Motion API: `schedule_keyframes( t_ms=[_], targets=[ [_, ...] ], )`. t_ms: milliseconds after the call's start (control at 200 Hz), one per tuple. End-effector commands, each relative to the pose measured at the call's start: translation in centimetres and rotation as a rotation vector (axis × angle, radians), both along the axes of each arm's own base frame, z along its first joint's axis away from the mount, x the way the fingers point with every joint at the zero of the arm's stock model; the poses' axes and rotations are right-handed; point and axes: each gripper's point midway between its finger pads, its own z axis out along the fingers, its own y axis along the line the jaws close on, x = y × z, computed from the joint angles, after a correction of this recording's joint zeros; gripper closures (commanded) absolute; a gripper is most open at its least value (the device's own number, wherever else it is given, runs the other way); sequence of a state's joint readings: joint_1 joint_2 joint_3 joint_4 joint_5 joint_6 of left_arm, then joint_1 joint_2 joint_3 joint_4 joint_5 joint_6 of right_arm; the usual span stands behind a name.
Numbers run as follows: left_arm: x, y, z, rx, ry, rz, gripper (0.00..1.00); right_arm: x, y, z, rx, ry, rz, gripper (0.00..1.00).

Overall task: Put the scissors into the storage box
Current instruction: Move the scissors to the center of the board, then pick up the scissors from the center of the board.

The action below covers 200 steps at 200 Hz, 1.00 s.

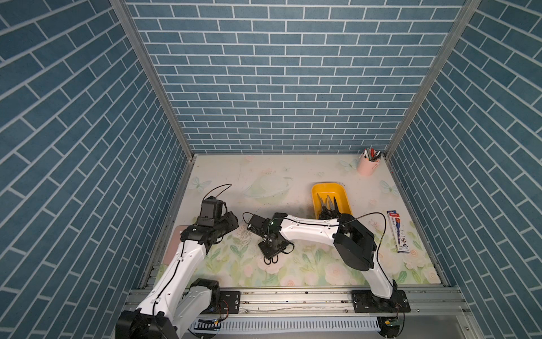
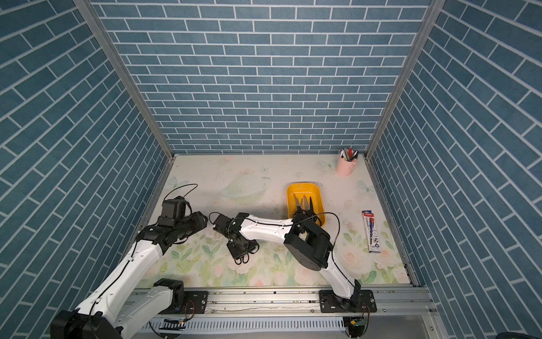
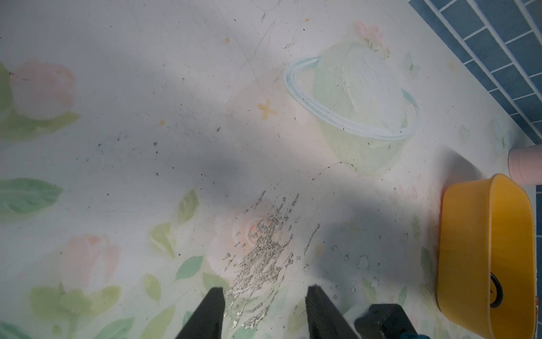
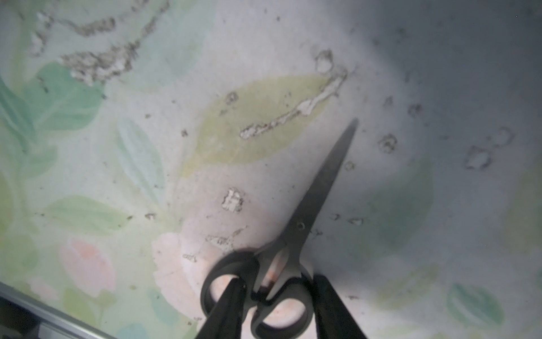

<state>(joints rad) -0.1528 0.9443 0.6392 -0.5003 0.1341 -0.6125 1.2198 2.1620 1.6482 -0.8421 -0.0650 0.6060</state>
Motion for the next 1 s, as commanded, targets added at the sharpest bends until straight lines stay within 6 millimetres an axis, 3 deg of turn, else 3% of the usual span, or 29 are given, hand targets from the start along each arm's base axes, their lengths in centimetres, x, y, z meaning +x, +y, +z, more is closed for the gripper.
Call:
schedule_keyframes(
  t_ms=[0,230,480,730,805,850,870,920,995],
  targets=[
    [-0.1,0.1,-0.5,0.007,0.007,-0.006,0.48,1.1,-2.6,-3.1,-0.136,-0.039,-0.026,0.60],
    [0.2,0.1,-0.4,0.006,-0.001,-0.006,0.48,7.3,-5.1,-4.1,-0.252,-0.213,0.007,0.64],
    [0.4,0.2,-0.1,0.010,-0.017,-0.001,0.48,12.3,-3.9,-1.8,-0.188,-0.326,0.129,0.61],
    [0.5,0.2,0.1,0.005,-0.029,-0.002,0.48,13.1,-0.4,2.8,-0.036,-0.339,0.136,0.58],
    [0.4,0.1,0.0,0.004,-0.026,-0.003,0.48,13.6,-0.8,4.1,-0.026,-0.359,0.100,0.56],
    [0.4,0.2,0.0,0.005,-0.026,-0.003,0.47,13.6,-1.0,4.0,-0.025,-0.343,0.089,0.56],
    [0.4,0.2,0.1,0.005,-0.030,-0.004,0.47,13.6,-1.0,5.4,0.003,-0.352,0.082,0.56],
    [0.4,0.2,0.1,0.004,-0.035,-0.005,0.47,13.6,-1.1,6.1,0.022,-0.354,0.083,0.56],
    [0.4,0.1,0.2,0.002,-0.039,-0.004,0.47,13.8,-2.1,6.4,0.011,-0.339,0.081,0.55]
  ],
)
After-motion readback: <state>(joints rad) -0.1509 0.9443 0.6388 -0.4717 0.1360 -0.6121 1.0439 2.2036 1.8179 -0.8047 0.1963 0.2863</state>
